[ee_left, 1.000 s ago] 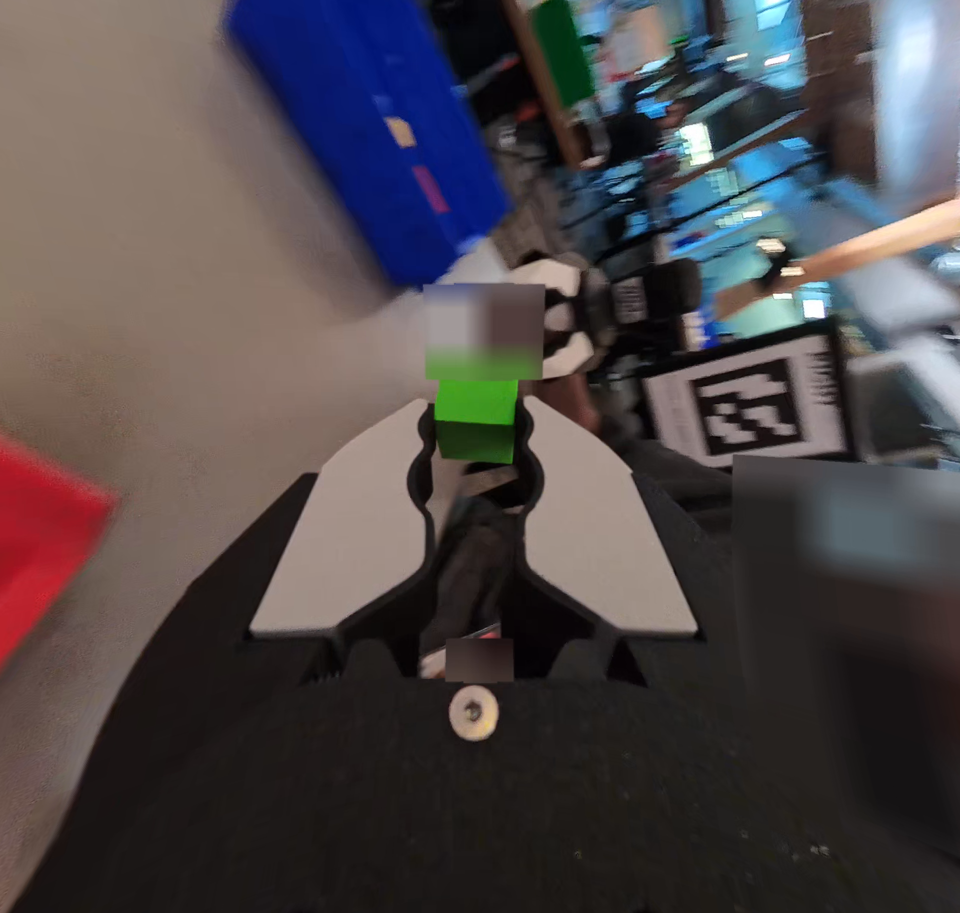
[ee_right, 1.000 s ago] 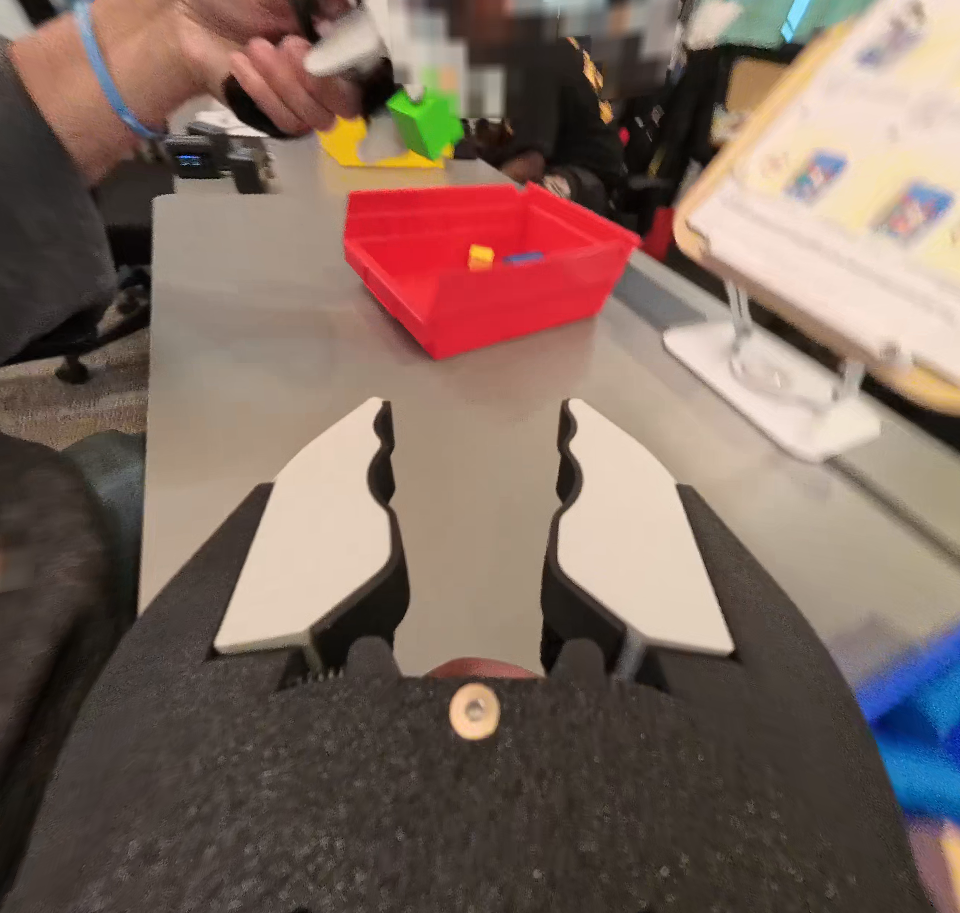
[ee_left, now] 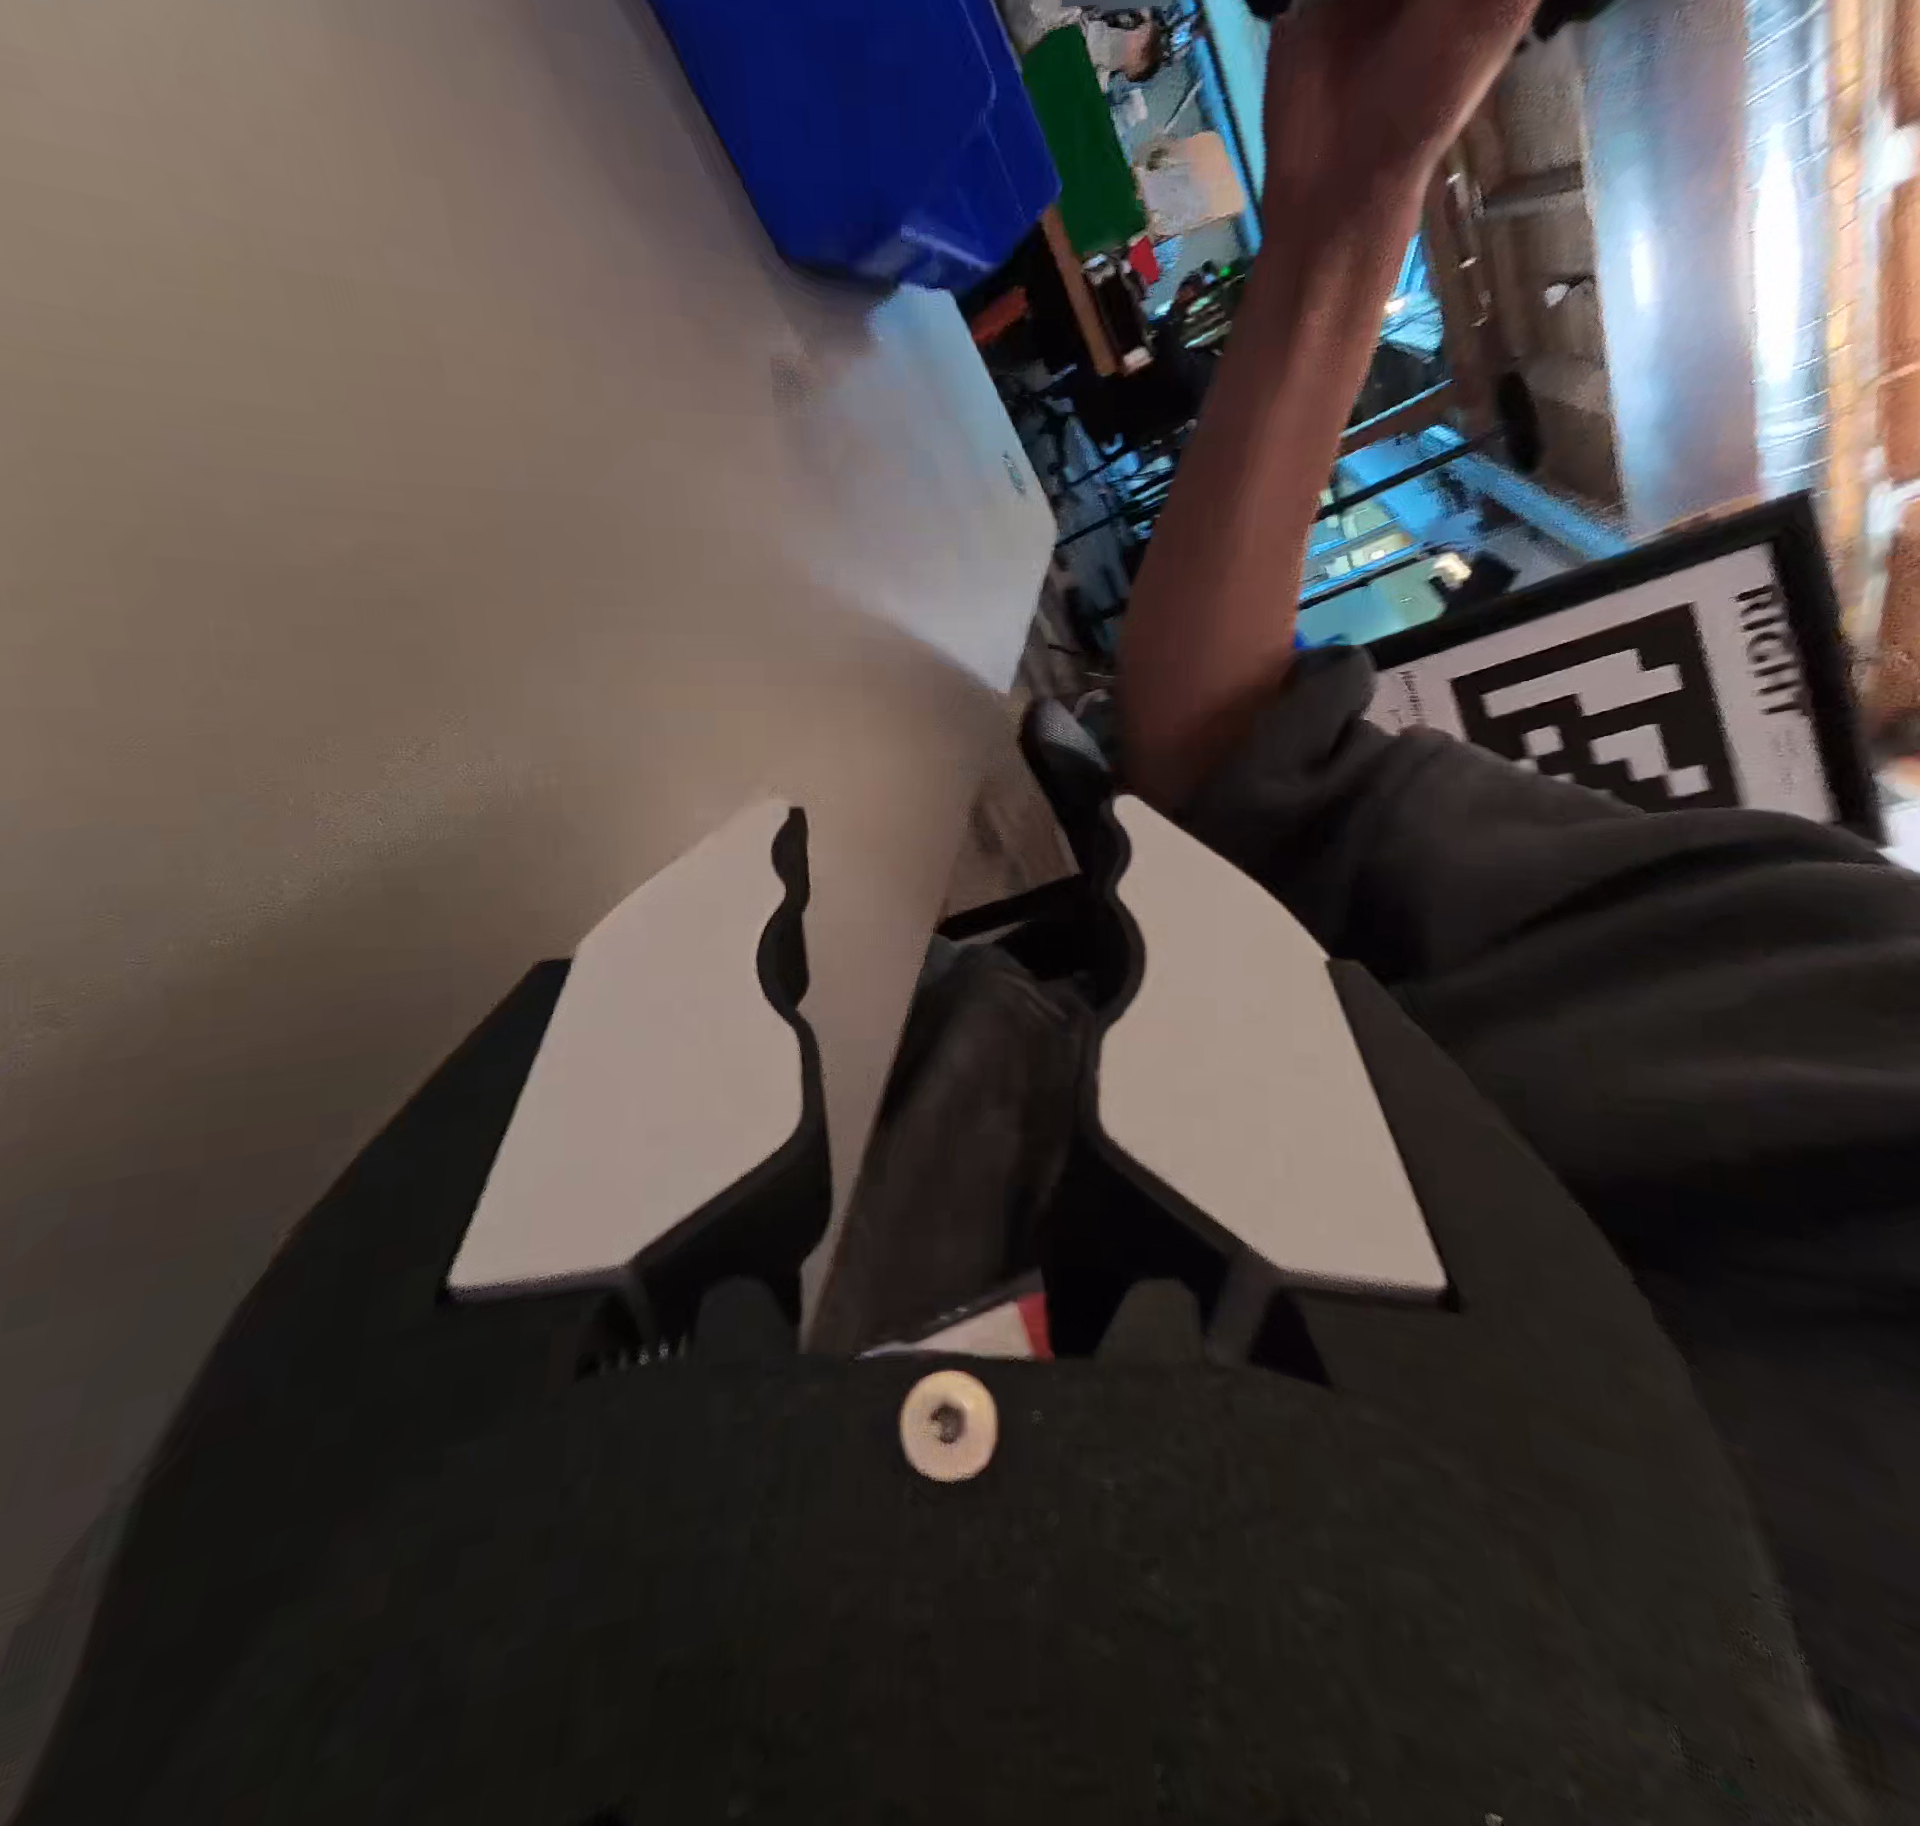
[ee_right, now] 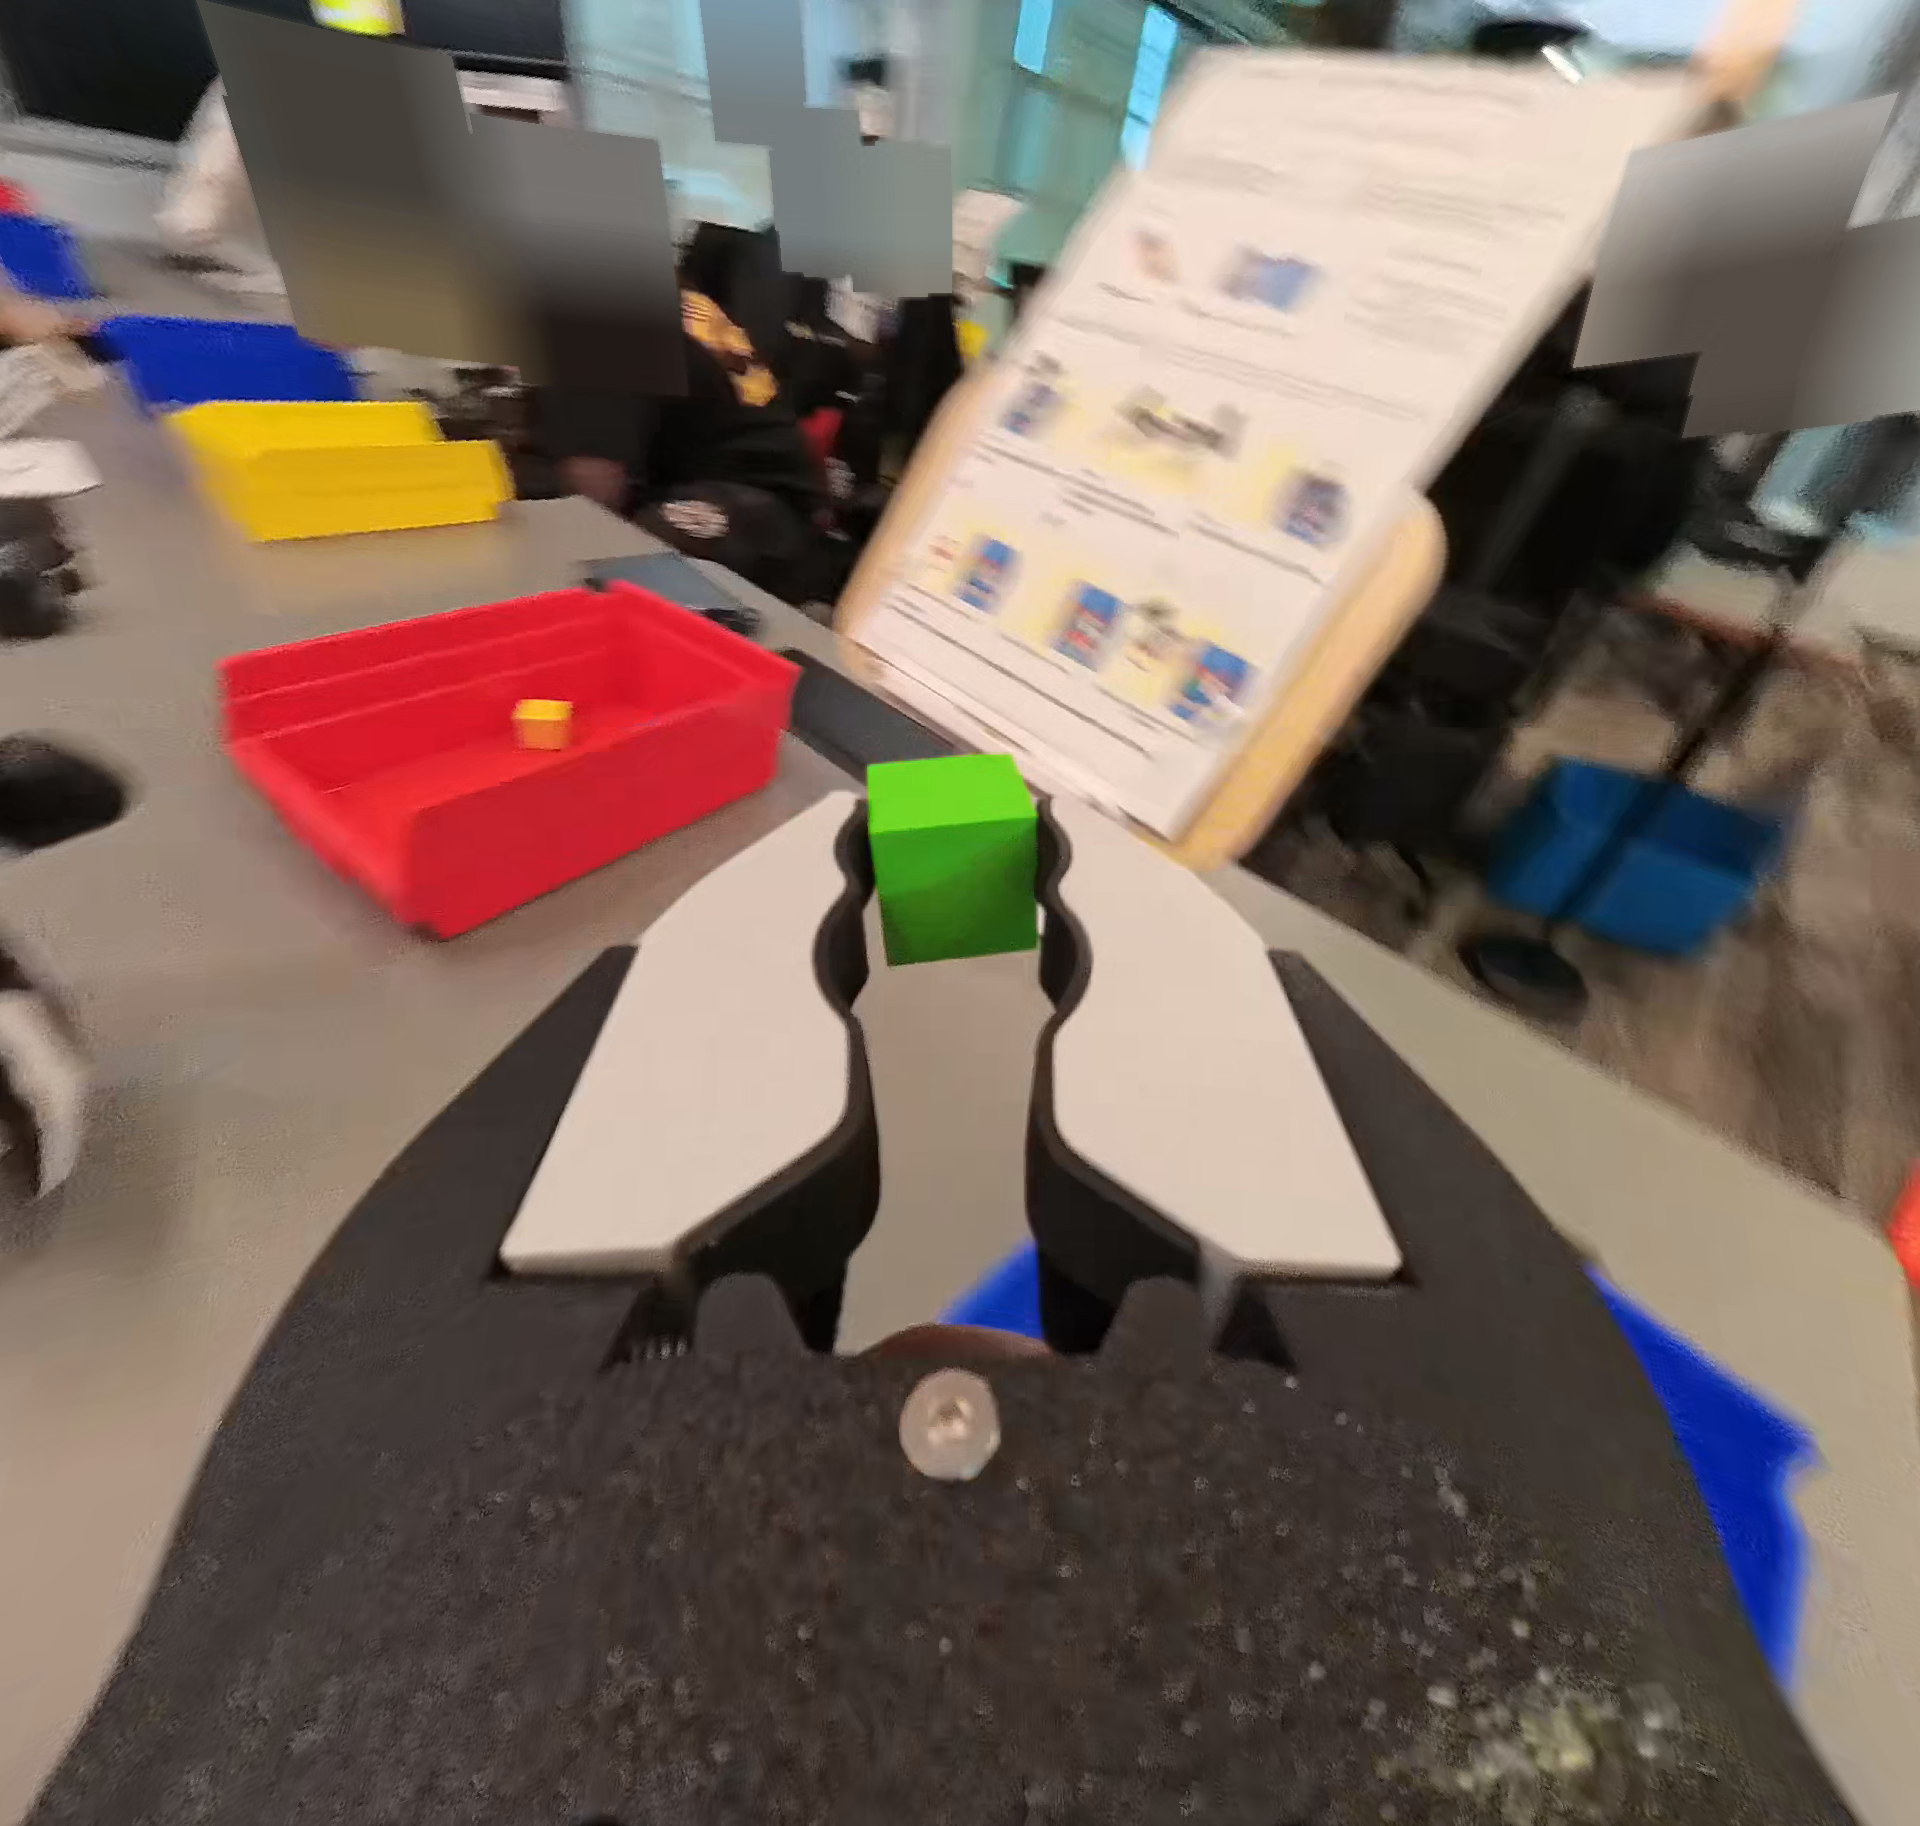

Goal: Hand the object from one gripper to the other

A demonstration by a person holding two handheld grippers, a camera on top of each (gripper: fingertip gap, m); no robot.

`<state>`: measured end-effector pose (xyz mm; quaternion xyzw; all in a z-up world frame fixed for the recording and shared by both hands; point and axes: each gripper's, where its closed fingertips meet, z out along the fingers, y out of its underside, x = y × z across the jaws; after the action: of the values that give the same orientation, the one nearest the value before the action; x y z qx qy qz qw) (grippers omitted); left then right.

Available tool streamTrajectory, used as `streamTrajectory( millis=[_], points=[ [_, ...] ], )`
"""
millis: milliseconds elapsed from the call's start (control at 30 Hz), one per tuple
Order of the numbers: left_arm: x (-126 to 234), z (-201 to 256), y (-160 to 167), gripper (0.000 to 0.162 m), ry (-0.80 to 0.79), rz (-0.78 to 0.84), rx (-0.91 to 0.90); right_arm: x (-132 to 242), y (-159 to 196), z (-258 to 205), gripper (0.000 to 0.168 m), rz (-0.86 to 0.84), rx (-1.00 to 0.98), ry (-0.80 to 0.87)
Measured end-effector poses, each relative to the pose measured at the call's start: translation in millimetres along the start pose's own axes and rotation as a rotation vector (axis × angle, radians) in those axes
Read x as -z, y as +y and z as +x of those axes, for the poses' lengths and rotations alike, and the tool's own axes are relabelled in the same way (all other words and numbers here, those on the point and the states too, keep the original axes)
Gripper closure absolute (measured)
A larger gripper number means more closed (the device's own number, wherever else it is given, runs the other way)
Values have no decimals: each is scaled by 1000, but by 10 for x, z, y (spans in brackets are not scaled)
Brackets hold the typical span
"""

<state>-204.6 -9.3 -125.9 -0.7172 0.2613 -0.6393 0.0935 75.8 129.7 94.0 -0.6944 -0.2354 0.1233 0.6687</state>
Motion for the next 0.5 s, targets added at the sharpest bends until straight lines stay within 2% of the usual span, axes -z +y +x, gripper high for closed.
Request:
streamTrajectory(
  millis=[100, 167, 267, 333, 433, 500],
  points=[
    [-26, 162, 12, 112, 117, 24, 70, 74, 542, 566, 139, -195, -187, 147],
    [-81, 152, 59, 111, 90, -40, 15, 55, 995, 697, 139, -367, -267, 178],
    [-149, 43, 146, 112, -25, -98, -85, 39, 1687, 656, 139, -671, -324, 149],
    [-184, 93, 193, 112, 4, -119, -69, 18, 2036, 628, 139, -799, -350, 145],
    [-184, 119, 198, 112, 25, -116, -48, -25, 2420, 452, 139, -951, -487, 75],
    [-164, 88, 197, 112, 8, -116, -51, -45, 2562, 380, 139, -1007, -507, 54]
  ],
)
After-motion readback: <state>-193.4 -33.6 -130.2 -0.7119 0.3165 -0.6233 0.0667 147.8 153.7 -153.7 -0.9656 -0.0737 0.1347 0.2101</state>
